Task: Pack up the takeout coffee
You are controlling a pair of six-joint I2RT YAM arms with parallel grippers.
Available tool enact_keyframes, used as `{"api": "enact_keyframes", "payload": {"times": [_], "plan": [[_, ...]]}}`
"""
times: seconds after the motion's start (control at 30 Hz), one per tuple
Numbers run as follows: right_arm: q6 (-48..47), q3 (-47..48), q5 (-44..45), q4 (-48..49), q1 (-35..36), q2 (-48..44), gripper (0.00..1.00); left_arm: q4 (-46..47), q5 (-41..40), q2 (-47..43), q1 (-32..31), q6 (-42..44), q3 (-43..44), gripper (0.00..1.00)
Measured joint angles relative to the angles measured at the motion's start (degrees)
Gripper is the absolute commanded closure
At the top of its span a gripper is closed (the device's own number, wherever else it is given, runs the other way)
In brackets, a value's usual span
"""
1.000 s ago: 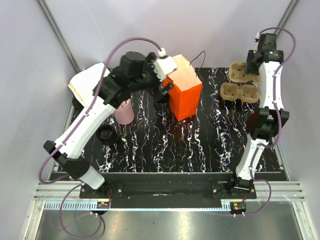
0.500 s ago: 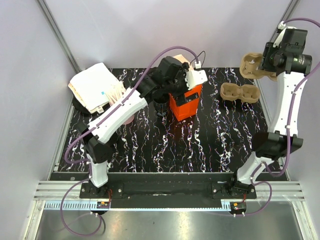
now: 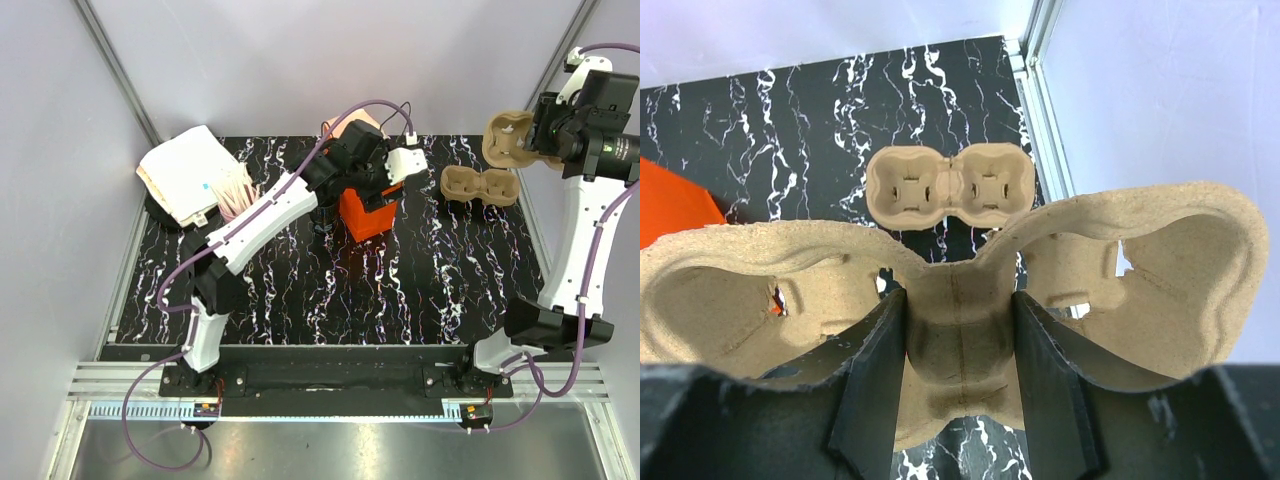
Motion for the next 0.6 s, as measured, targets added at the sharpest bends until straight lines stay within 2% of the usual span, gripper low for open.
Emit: {"api": "enact_keyframes", "payload": {"times": [0.1,0.23,0.4,0.53,0.6], "plan": [[-0.3,-1.3,-0.4,-0.1,0.0,-1.4,0.49,0.4,0.0,0.5,0.0,-0.1,0.1,0.40],[-0.6,-2.1,-0.5,-0.2,0.0,-2.3,0.49,1.2,-0.1,1.0,0.0,-0.1,0.2,0.43],[-0.6,-2.3,-1.1,-0.2,0.0,-3.0,0.50,1.7,-0.2,1.9,0.0,-0.1,0.4,0.53],[-0.6,-2.3,-1.9,-0.2,0.0,-3.7,0.49,2.2,-0.6,2.6,0.0,0.2,0.4,0.79],[-0.6,-2.3,-2.0,-0.2,0.0,-4.3,0.50,2.7,-0.8,3.0,0.0,0.1,0.4,0.85]]}}
